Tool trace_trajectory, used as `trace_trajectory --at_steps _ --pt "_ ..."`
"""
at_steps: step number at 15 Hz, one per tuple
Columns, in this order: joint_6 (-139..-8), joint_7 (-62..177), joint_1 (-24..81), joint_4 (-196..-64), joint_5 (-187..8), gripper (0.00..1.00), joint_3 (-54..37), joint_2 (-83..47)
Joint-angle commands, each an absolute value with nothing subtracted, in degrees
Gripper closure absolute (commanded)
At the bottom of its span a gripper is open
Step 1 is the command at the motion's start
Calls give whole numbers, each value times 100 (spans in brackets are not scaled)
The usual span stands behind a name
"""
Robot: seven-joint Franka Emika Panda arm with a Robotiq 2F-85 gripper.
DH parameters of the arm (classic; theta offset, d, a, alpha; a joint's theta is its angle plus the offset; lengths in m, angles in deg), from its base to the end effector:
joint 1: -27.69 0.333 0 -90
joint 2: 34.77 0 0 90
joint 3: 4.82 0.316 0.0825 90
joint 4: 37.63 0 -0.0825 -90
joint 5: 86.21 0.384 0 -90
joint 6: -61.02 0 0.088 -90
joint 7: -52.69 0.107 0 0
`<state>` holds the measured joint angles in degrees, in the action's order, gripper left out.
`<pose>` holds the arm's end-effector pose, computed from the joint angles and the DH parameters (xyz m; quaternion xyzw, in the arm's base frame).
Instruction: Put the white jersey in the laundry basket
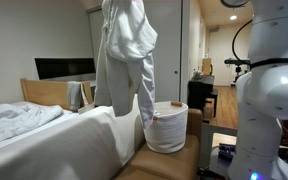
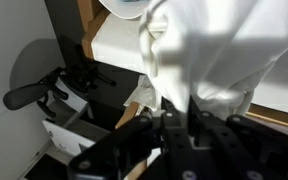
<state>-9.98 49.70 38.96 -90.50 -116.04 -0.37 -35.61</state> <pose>0.4382 0.0569 0.8925 0.9602 0.0339 0.1834 0.2077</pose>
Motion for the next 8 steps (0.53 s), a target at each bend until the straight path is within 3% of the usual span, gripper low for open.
trace_trajectory --at_steps 1,8 --pt "-806 4691 3819 -8188 -11898 89 -153 -3287" --pt "-701 4488 3621 -7190 -11812 89 -662 -3011"
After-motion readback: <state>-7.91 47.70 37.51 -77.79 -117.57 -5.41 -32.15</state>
